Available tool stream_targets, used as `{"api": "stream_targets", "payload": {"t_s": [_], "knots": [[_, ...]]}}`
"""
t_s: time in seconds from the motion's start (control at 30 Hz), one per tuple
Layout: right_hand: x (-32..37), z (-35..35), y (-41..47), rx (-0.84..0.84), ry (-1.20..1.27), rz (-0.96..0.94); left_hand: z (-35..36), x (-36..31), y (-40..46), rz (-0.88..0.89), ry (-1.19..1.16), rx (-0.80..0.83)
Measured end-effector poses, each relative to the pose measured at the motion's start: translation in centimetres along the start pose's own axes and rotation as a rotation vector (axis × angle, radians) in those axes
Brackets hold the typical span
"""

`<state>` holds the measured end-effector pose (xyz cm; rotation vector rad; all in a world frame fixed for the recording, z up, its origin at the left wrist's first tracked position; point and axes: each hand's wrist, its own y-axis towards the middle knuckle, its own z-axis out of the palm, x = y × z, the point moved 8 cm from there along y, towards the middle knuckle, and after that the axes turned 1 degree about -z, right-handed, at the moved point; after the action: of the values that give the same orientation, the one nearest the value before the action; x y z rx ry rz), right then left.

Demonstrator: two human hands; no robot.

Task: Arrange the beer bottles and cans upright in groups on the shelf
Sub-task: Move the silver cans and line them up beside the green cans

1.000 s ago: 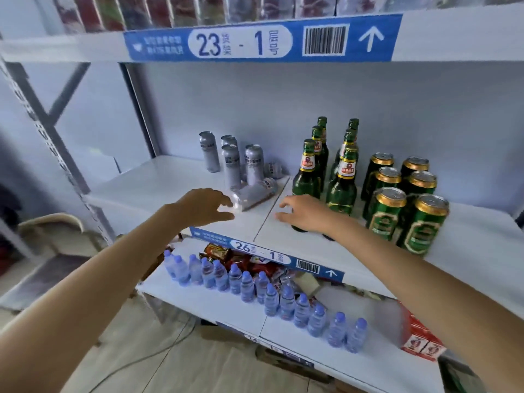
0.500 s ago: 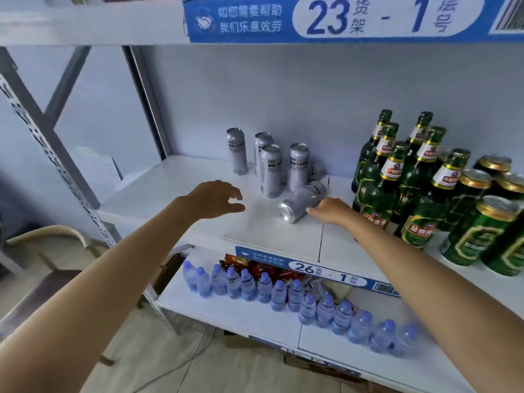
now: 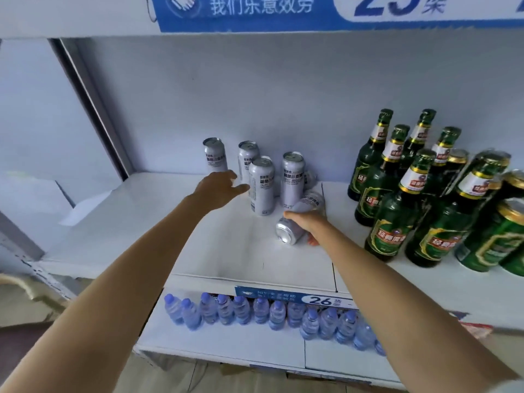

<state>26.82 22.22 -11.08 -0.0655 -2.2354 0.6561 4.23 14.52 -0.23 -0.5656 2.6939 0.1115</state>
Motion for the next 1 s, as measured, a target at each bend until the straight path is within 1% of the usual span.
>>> {"api": "stream_targets", "payload": {"t_s": [0.1,0.17,0.23,0.33,0.47,0.67,0.73,0.87,1.0], "knots": [[0.3,1.1,0.8,0.003,0.160,0.055,0.3,-1.3,3.1,-0.004,-0.213,0.005],[-0.2,1.6,1.6,0.022,0.237,0.101,0.9,-2.5,4.5,0.039,-0.274,0.022],[-0.6,1.6,1.2,0.044,0.295,0.164,1.7,-3.3,5.8,0.069,-0.283,0.028],[-1.7,1.5,-0.1,0.121,0.429,0.237,3.1,-4.0,6.9,0.047,-0.260,0.018],[-3.3,0.9,-1.5,0.144,0.515,0.230,3.3,-4.5,7.1,0.020,-0.186,-0.070],[-4.4,-0.3,-3.6,0.088,0.527,0.078,3.0,-3.9,6.7,0.076,-0.246,-0.081],[-4.3,-0.5,-4.2,0.048,0.534,-0.022,2.9,-3.4,6.1,0.101,-0.287,-0.056],[-4.9,-1.8,-5.9,-0.068,0.461,-0.246,2.6,-3.2,4.2,0.177,-0.352,-0.017],[-7.0,-3.5,-8.3,-0.155,0.520,-0.374,1.4,-4.7,1.2,0.211,-0.385,0.018]]}}
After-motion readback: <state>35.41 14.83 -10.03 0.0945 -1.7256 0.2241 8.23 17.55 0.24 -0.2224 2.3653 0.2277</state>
